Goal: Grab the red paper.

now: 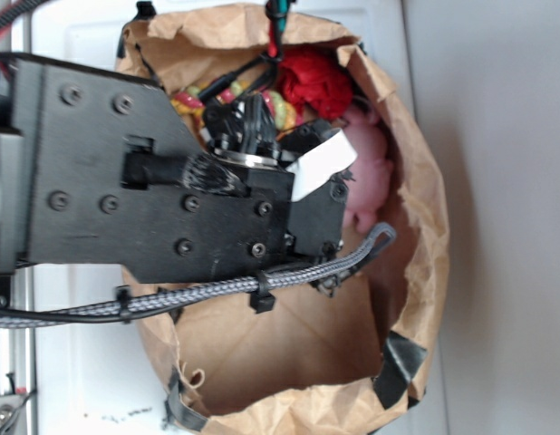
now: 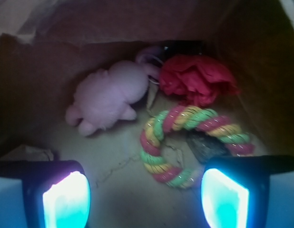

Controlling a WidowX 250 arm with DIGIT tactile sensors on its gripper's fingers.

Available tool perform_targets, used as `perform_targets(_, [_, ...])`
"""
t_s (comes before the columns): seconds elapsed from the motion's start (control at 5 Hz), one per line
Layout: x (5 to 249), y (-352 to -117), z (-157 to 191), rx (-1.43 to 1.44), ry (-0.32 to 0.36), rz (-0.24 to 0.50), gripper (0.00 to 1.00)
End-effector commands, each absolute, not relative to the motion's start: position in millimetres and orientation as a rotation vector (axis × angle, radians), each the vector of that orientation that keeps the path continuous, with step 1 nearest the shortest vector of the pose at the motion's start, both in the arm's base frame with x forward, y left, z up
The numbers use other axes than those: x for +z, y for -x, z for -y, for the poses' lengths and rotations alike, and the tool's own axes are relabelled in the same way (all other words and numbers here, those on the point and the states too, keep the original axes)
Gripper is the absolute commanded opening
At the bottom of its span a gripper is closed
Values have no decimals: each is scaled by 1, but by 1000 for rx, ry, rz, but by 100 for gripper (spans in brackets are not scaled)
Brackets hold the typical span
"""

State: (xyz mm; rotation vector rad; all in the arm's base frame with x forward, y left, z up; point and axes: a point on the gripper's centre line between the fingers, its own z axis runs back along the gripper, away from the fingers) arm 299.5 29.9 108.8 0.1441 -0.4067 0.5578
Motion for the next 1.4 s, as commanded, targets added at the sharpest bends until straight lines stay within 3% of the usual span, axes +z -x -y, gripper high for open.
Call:
perform_targets(0.0, [97,-328,-71,525,-124,392,100])
perform_targets(0.2, [91,-338,-101,486,-104,404,100])
perform_targets(0.4, [92,-343,-109,496,-116,412,100])
perform_targets(1.2, [103,-342,-106,473,-153,442,100])
